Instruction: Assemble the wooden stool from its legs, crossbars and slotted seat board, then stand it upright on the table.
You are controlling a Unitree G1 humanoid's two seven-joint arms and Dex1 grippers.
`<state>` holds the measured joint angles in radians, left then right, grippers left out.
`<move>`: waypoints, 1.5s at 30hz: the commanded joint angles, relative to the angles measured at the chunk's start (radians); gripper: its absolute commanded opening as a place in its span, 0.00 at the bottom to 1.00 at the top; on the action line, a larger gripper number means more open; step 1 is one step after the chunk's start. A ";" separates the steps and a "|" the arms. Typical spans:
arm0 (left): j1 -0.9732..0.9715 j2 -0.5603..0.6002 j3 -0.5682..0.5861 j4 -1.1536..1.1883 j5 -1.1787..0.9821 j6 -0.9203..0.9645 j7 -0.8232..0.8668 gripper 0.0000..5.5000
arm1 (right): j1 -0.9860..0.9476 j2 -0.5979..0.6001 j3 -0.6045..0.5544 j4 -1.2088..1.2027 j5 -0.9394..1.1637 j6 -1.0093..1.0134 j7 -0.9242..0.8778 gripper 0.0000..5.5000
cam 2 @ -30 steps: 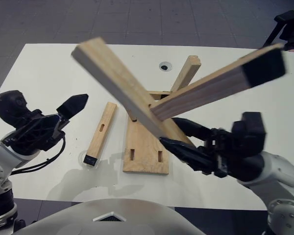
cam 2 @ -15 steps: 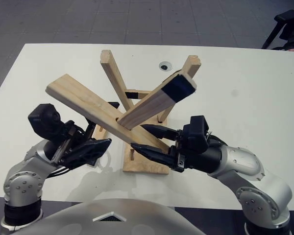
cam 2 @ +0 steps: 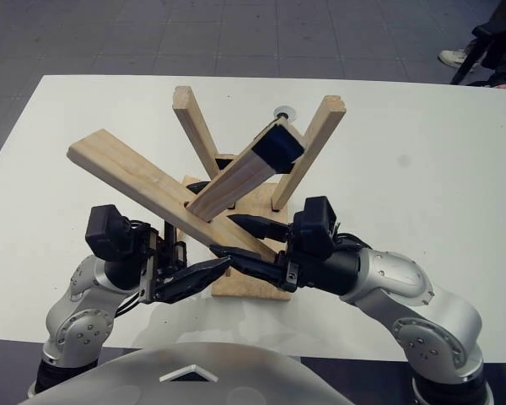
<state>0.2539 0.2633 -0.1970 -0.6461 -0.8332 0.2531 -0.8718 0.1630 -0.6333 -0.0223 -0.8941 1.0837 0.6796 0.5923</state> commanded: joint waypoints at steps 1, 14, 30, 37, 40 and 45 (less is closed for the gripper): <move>-0.003 0.023 0.030 -0.002 -0.182 0.105 0.045 0.95 | 0.012 -0.013 0.004 -0.002 -0.009 -0.015 0.009 0.37; -0.015 0.035 0.061 0.005 -0.315 0.183 0.053 0.57 | -0.005 -0.003 0.010 0.006 0.032 -0.010 0.003 0.37; -0.018 0.045 0.078 -0.010 -0.368 0.201 0.038 0.38 | -0.042 0.027 0.108 0.120 0.133 0.015 0.019 0.37; -0.021 0.044 0.092 -0.010 -0.375 0.212 0.040 0.38 | -0.047 0.031 0.120 0.145 0.130 0.015 0.034 0.37; -0.021 0.042 0.096 -0.011 -0.374 0.214 0.044 0.38 | -0.042 0.011 0.125 0.121 0.076 0.005 0.046 0.44; -0.029 0.040 0.106 0.002 -0.331 0.191 0.046 0.38 | -0.028 -0.004 0.127 0.113 -0.001 -0.007 0.056 0.58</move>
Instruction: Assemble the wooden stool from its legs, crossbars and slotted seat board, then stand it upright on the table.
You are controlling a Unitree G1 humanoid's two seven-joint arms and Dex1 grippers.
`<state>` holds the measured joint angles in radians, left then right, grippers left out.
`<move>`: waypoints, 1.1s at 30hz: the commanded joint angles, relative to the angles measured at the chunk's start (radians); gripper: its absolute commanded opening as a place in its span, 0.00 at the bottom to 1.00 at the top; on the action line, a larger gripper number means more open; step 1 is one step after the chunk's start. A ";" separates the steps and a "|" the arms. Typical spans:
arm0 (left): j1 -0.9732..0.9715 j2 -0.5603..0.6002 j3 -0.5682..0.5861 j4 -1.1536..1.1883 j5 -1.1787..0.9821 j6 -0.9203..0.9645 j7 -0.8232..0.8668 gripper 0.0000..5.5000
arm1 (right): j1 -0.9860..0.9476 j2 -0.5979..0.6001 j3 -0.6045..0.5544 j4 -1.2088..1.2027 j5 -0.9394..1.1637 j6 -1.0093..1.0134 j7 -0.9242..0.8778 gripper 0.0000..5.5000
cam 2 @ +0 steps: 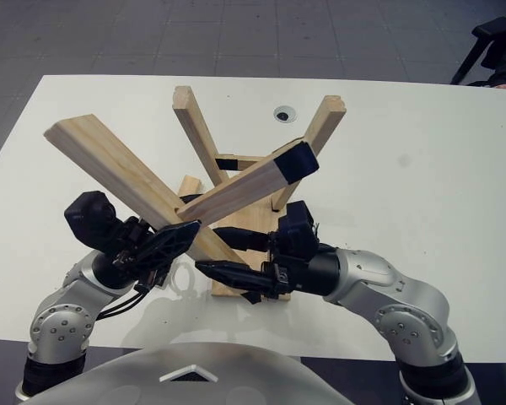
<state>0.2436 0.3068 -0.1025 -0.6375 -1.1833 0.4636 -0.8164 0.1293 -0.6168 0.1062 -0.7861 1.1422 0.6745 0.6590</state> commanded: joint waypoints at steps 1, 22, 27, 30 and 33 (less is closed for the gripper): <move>-0.024 -0.004 0.016 -0.001 0.037 -0.030 -0.012 0.38 | 0.008 -0.022 -0.008 0.009 -0.067 -0.004 -0.007 0.60; -0.235 0.042 0.050 0.362 0.390 -0.370 -0.433 0.38 | 0.351 -0.221 -0.301 0.211 -0.441 -0.254 0.360 0.86; -0.234 0.065 0.035 0.382 0.384 -0.330 -0.473 0.38 | 0.334 -0.216 -0.324 0.276 -0.473 -0.269 0.377 0.86; -0.228 0.072 0.019 0.401 0.398 -0.323 -0.499 0.38 | 0.330 -0.212 -0.324 0.278 -0.481 -0.268 0.377 0.86; -0.222 0.075 -0.014 0.438 0.457 -0.361 -0.538 0.38 | 0.328 -0.209 -0.326 0.274 -0.483 -0.264 0.376 0.86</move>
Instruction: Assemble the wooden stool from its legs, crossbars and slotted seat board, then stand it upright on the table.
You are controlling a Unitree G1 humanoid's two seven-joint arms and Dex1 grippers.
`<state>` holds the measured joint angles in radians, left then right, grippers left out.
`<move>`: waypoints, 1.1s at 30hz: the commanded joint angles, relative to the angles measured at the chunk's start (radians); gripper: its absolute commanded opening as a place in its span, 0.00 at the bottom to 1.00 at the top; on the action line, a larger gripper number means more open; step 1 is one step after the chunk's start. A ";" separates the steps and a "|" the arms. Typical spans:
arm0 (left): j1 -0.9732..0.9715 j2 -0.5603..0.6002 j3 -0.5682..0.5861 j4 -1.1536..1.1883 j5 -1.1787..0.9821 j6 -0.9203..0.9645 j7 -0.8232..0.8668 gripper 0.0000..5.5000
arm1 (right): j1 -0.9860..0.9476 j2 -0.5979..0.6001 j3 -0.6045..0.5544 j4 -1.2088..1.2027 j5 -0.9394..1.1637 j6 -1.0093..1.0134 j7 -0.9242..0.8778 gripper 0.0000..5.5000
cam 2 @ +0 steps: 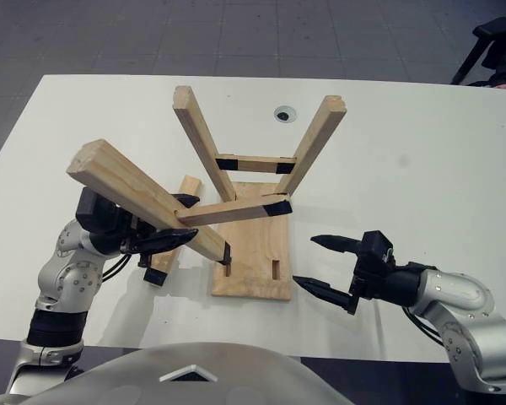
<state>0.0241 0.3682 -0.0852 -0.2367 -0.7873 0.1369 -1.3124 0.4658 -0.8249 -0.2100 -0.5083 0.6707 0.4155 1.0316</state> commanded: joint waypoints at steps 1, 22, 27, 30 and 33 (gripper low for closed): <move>-0.002 0.010 -0.039 0.050 0.076 -0.045 -0.049 0.38 | -0.009 -0.001 -0.011 -0.008 -0.011 -0.004 0.003 0.86; 0.035 -0.022 -0.089 0.174 0.166 -0.157 -0.077 0.38 | -0.010 0.006 -0.023 -0.059 -0.008 0.004 -0.035 0.86; 0.043 -0.024 -0.101 0.206 0.177 -0.181 -0.079 0.38 | -0.010 0.008 -0.025 -0.067 -0.005 0.006 -0.044 0.86; 0.039 -0.024 -0.114 0.247 0.207 -0.218 -0.092 0.38 | -0.003 0.009 -0.023 -0.086 -0.002 0.005 -0.048 0.86; 0.022 -0.021 -0.124 0.280 0.225 -0.256 -0.099 0.38 | 0.003 0.011 -0.020 -0.099 -0.003 0.003 -0.049 0.86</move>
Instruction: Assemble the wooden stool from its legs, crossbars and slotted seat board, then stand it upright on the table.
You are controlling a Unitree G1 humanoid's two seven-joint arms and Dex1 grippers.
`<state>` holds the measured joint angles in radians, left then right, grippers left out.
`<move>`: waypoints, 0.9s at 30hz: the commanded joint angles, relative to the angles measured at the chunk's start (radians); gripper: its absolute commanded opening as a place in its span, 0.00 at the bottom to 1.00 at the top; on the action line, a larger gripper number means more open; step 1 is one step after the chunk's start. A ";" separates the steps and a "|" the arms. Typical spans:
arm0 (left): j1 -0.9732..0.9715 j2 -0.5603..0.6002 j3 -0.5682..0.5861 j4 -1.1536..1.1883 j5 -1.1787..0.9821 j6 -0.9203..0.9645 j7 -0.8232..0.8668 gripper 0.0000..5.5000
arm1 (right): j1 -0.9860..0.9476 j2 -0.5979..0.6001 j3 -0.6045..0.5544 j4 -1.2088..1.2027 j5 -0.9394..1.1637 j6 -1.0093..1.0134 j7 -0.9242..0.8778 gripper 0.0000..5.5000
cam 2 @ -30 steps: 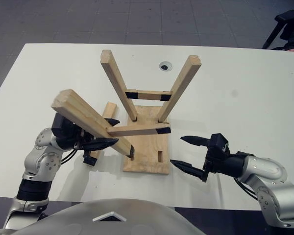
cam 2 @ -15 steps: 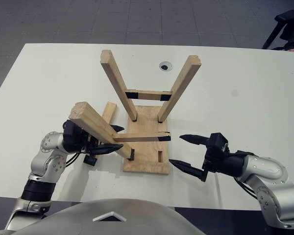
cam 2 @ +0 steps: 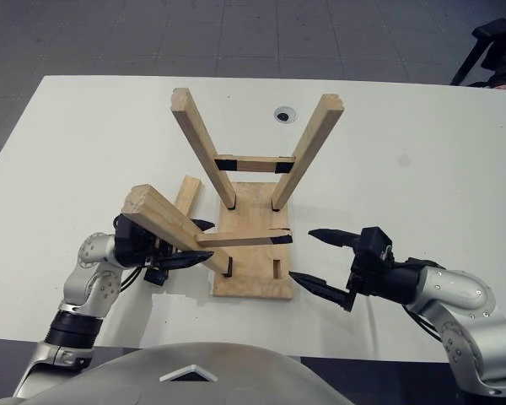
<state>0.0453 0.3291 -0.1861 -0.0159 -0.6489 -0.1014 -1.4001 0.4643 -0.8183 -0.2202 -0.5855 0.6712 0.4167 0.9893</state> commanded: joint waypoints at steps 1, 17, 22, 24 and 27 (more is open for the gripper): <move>-0.003 0.020 -0.027 0.063 0.088 -0.025 -0.014 0.38 | 0.006 0.004 -0.012 -0.023 -0.004 0.002 -0.006 0.86; 0.011 0.083 -0.166 0.226 0.282 -0.270 0.035 0.38 | 0.009 0.002 -0.035 -0.066 0.005 0.015 -0.028 0.86; -0.012 0.112 -0.181 0.265 0.224 -0.149 0.018 0.38 | 0.003 -0.002 -0.037 -0.075 0.012 0.023 -0.036 0.86; -0.014 0.125 -0.191 0.272 0.210 -0.101 0.004 0.38 | -0.003 -0.004 -0.037 -0.075 0.014 0.028 -0.036 0.86; -0.023 0.159 -0.218 0.305 0.215 -0.037 -0.025 0.38 | -0.006 -0.008 -0.044 -0.076 0.020 0.035 -0.034 0.86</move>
<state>-0.0579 0.3663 -0.3246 0.1071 -0.5884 -0.3218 -1.3901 0.4745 -0.8147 -0.2433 -0.6474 0.6744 0.4323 0.9622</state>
